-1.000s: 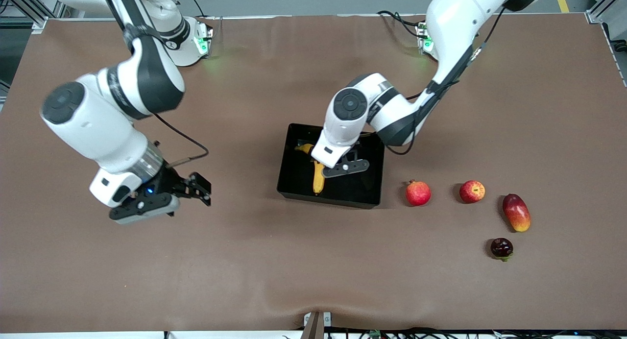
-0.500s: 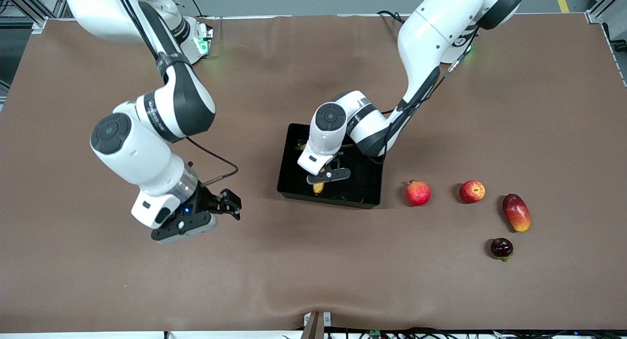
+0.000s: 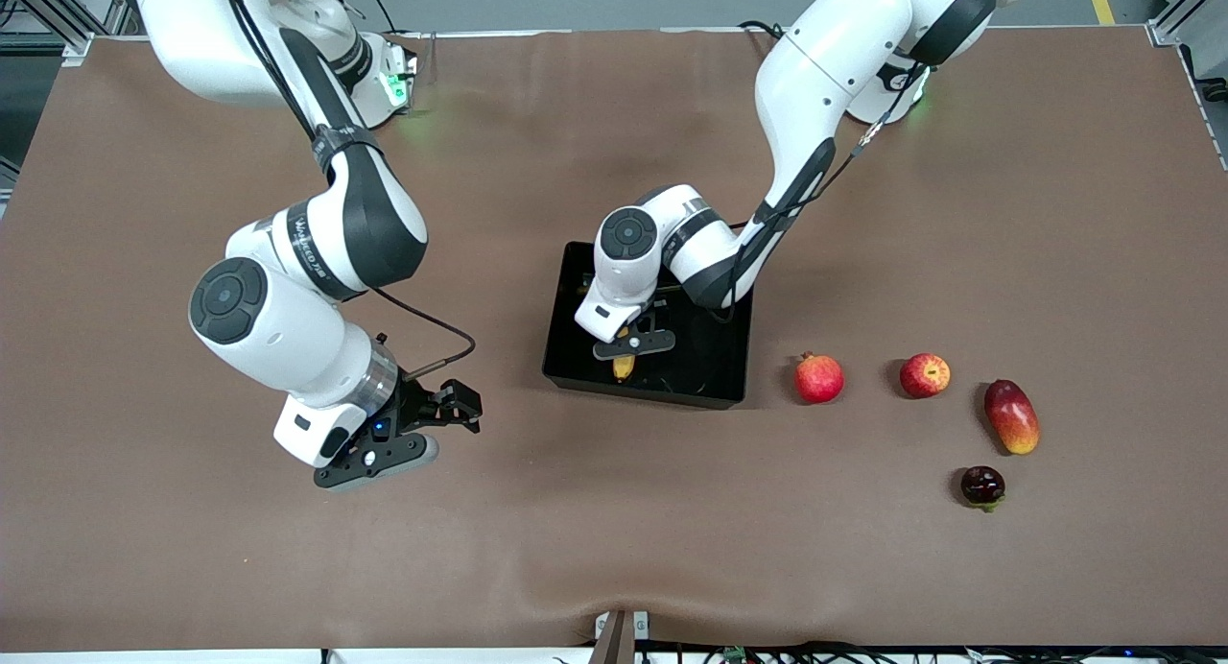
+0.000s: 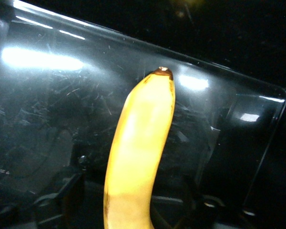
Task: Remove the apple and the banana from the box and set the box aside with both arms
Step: 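Grasp the yellow banana with the left gripper and lift it, then carry the banana with the left gripper and lower it between apples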
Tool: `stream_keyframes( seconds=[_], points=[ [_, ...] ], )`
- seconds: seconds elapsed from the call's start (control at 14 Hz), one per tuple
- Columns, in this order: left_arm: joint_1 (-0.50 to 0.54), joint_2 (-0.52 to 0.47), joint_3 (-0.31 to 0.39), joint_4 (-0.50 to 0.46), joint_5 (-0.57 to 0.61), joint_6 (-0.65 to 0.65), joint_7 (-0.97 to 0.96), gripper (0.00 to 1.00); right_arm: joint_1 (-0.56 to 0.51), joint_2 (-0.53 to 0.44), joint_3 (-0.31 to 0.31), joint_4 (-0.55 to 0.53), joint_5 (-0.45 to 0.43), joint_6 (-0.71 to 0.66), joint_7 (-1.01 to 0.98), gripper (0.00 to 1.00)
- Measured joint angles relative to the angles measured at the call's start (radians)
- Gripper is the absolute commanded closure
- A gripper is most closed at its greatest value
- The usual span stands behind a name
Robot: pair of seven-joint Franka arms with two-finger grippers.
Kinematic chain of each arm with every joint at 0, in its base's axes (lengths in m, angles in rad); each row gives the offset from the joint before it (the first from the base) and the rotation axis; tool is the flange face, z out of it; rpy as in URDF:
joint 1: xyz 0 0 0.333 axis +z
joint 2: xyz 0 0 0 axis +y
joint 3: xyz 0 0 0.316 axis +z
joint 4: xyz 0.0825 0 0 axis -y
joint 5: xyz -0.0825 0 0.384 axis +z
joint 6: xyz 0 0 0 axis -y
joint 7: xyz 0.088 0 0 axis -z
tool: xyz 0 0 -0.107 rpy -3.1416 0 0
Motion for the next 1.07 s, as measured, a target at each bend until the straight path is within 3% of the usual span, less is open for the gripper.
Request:
stream_keyframes(
  seconds=[0.14,0.64,1.07],
  points=[
    [0.0,0.006,0.002,0.001,0.0,0.0,-0.015,1.0,0.0,0.0,0.0,0.0,0.001,-0.007,0.0,0.0],
    [0.005,-0.008,0.006,0.038,0.0,-0.001,-0.031,1.0,0.001,0.006,0.001,-0.005,0.002,-0.019,0.0,0.0],
    [0.16,-0.211,0.012,0.064,-0.006,-0.071,-0.001,1.0,0.022,0.009,0.005,-0.026,0.002,-0.023,-0.001,0.0]
  ],
)
